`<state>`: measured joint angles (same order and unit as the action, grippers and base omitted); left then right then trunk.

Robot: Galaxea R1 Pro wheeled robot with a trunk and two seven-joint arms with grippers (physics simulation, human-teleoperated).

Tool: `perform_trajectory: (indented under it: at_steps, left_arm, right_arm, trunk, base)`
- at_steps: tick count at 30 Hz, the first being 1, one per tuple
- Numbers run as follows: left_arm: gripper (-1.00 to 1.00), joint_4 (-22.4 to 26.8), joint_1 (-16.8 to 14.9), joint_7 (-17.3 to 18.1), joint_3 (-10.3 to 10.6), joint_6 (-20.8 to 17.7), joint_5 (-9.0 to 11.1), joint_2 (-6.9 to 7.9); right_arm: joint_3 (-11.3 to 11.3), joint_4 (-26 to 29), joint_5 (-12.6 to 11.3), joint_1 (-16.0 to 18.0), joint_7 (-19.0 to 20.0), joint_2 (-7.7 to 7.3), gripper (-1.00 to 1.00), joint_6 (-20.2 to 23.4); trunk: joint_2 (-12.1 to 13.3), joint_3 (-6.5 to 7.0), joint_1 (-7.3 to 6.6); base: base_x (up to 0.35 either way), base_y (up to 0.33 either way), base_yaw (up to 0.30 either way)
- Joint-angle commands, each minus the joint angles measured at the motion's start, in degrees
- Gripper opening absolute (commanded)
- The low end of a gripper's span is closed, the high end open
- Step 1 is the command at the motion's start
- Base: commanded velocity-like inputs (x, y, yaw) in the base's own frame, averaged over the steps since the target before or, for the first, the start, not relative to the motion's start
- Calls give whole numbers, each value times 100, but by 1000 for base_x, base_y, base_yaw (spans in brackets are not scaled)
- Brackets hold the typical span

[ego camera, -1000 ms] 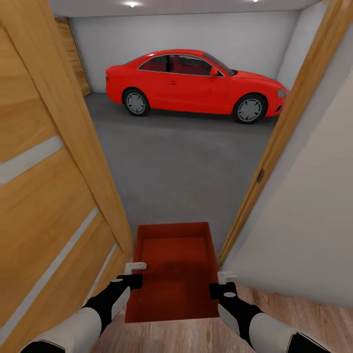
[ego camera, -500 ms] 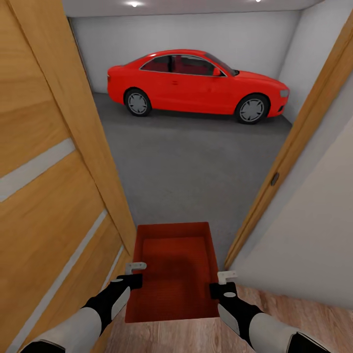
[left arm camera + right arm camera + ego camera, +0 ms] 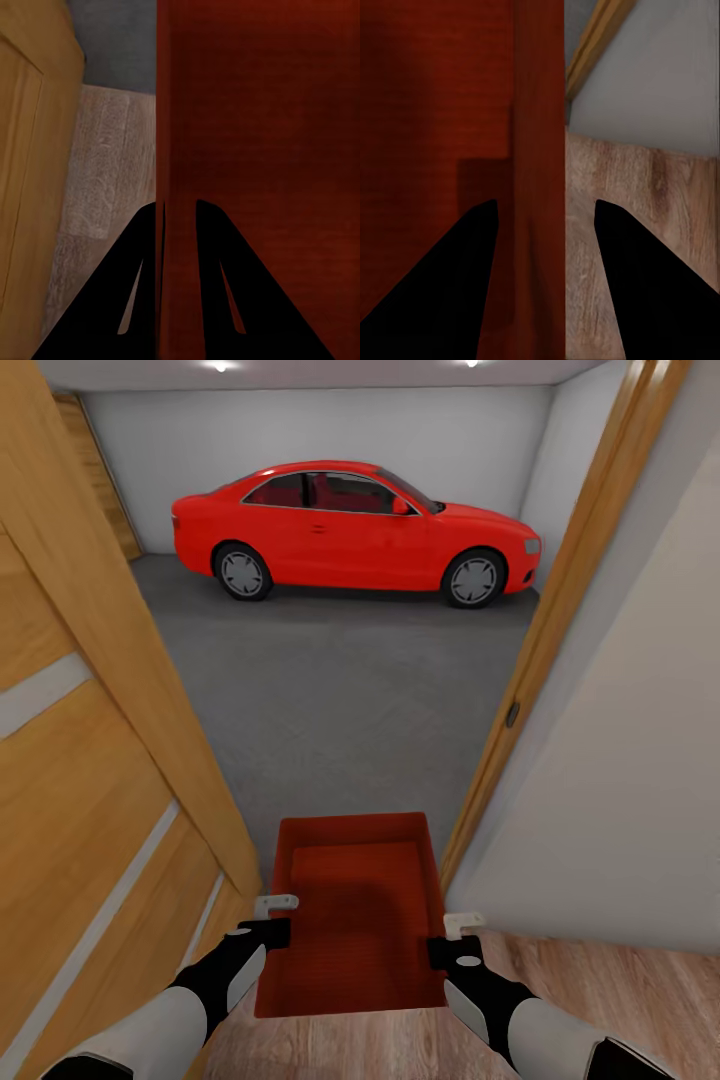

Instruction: Move the two storage containers from the living room to the garage. In the garage, place one container on the floor and stack the other container on top of it (either order is fine).

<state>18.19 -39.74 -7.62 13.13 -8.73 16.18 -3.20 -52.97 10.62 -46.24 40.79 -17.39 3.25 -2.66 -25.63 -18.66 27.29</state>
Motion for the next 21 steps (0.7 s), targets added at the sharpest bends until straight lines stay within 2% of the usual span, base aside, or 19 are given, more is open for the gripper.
perform_trajectory:
  at_steps: [1, 9, 21]
  left_arm:
    - [-100, 35, 2, -73, 251, -30, 8, 3]
    - [-100, 28, 2, -70, 251, -32, 8, 3]
    - [-100, 27, 2, -65, 251, -37, 8, -4]
  right_arm:
    - [10, -16, -193, 8, -19, 2, -100, 81]
    - [9, -16, -193, 8, -15, 1, -100, 81]
    - [8, -16, -193, 8, -15, 0, -100, 81]
  trunk:
    - [-10, -9, 3]
    - [-10, -9, 3]
    - [-10, -9, 3]
  base:
    - [0, 0, -241]
    - [3, 28, -169]
    - [106, 265, -9]
